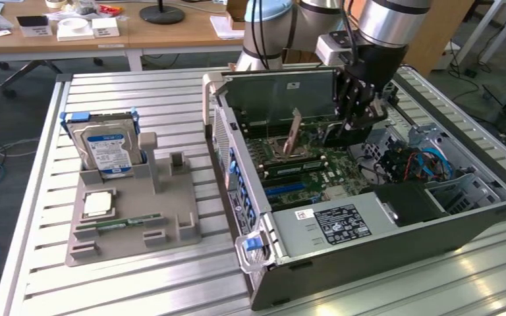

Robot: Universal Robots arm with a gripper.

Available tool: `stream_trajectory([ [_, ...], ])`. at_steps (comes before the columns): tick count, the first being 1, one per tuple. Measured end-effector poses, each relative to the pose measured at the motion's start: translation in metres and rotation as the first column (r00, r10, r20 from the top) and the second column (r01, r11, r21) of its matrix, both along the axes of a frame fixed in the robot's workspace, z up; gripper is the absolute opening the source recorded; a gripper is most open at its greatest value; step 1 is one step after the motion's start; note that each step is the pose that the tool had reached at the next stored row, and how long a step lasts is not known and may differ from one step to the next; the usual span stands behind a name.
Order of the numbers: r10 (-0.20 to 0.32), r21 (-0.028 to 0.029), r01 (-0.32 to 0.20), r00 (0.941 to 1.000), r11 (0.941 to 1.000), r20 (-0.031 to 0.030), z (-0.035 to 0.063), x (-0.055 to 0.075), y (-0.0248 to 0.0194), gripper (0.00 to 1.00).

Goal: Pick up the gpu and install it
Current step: 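Insert the gpu into the slot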

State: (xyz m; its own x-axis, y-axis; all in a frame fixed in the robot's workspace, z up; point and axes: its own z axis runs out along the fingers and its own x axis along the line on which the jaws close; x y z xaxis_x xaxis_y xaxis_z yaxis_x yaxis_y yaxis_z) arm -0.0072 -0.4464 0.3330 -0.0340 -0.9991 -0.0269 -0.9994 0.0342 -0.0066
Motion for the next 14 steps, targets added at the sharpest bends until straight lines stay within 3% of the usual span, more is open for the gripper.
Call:
stream_trajectory([
  [6, 0.000, -0.0001, 0.000, 1.0000, 1.0000, 0.0024, -0.0038, -0.013, -0.0009, 0.27],
  [14, 0.000, 0.0000, 0.000, 1.0000, 1.0000, 0.0027, -0.0112, -0.023, -0.0072, 0.27],
])
